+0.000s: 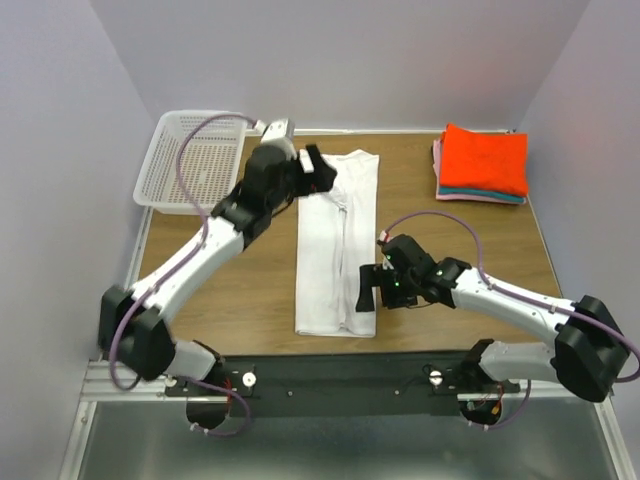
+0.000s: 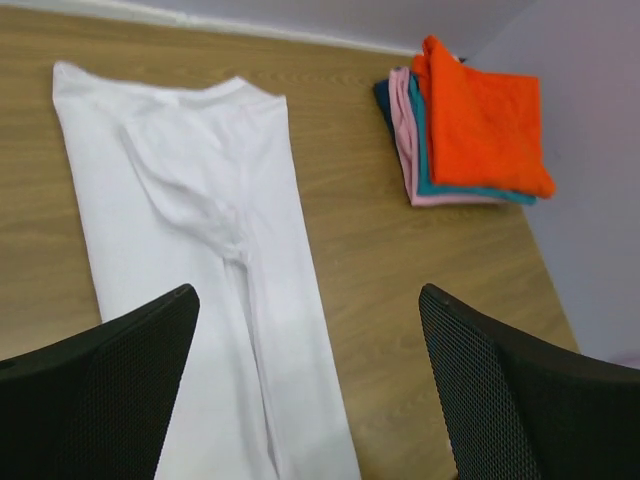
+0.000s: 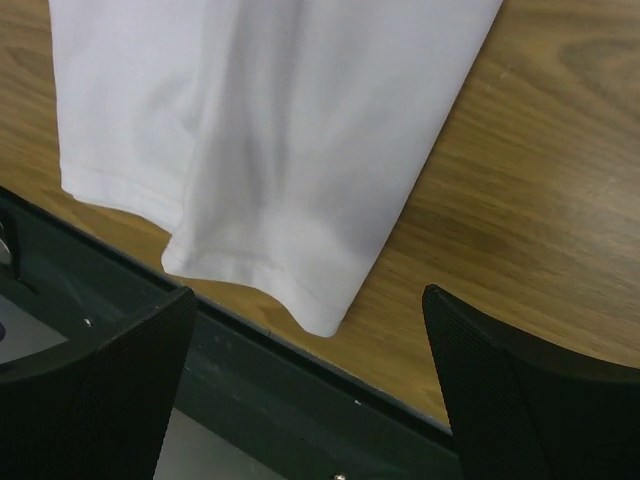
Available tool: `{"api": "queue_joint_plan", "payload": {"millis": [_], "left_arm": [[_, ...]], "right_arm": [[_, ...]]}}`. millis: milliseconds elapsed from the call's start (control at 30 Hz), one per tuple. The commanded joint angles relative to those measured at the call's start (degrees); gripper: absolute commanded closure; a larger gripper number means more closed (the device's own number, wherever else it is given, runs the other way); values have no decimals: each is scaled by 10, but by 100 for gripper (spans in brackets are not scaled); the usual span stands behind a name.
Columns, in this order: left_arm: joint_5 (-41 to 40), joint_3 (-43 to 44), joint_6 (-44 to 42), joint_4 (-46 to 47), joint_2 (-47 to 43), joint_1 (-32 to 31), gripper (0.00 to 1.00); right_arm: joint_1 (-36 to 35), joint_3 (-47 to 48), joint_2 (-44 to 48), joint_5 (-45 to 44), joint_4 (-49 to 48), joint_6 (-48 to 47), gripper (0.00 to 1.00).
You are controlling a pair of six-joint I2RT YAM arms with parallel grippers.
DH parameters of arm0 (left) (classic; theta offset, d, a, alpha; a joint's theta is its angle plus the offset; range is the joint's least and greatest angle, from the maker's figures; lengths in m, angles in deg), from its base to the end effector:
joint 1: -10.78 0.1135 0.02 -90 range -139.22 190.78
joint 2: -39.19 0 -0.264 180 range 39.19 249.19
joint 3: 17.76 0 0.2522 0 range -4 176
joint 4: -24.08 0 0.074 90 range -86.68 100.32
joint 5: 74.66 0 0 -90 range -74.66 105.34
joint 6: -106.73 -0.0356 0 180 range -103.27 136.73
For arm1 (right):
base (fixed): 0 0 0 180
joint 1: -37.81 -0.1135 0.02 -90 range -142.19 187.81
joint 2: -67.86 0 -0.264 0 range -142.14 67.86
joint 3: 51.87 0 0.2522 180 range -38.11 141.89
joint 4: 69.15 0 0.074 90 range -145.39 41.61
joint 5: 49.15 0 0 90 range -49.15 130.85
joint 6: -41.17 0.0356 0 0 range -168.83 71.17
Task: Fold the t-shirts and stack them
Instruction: Fold the tshirt
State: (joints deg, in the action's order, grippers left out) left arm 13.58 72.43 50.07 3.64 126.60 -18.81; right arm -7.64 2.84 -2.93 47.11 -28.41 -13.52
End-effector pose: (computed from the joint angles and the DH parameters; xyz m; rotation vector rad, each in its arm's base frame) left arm 0.3174 -0.1790 0.3562 -0.0854 1.9420 -0.7163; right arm 0.1623 0.1704 0.2014 -0.2823 2.6848 0.6334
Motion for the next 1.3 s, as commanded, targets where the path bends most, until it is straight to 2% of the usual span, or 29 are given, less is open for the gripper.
{"api": "queue_joint_plan", "payload": {"millis": [0,67,100,233,367,600,700,733,800,833,900,933,1000,1033,1100,1133,1233,1267], "left_arm": [[-85,-234,76,15,-96,-47,2],[-84,-320,115,-2,-179,-89,2],[-84,-340,122,-2,-194,-89,2],[-118,-399,206,-102,-249,-185,2],[-109,-447,286,-140,-290,-237,2],[-72,-523,342,-140,-322,-261,2],[-56,-536,343,-142,-316,-262,9],[-54,-538,349,-140,-310,-262,15],[-52,-539,343,-135,-300,-262,22],[-49,-537,341,-133,-297,-263,30],[-47,-542,336,-124,-291,-264,32],[-44,-544,335,-111,-284,-264,41],[-29,-550,328,-88,-270,-264,50],[-28,-550,328,-87,-264,-264,58],[-31,-548,324,-91,-254,-264,63],[-30,-549,324,-90,-248,-264,76],[-31,-549,324,-87,-245,-264,96],[-32,-550,324,-87,-247,-264,98]], "right_arm": [[-2,-31,18,68,13,21,0],[-3,-47,15,67,13,30,0],[-3,-53,16,69,13,34,0],[-12,-78,26,71,7,70,0],[-15,-91,28,65,-3,93,0],[-17,-102,14,54,-24,130,4],[-17,-97,5,48,-27,136,6],[-17,-97,3,50,-32,139,10],[-17,-99,-3,52,-43,141,11],[-17,-99,-4,53,-45,142,14],[-18,-100,-8,48,-47,144,16],[-18,-100,-10,48,-47,149,19],[-19,-100,-16,48,-50,155,23],[-19,-100,-19,48,-52,156,25],[-22,-98,-24,48,-54,158,27],[-24,-97,-28,45,-55,158,31],[-25,-98,-29,33,-56,163,45],[-26,-104,-25,31,-56,165,49]]}}
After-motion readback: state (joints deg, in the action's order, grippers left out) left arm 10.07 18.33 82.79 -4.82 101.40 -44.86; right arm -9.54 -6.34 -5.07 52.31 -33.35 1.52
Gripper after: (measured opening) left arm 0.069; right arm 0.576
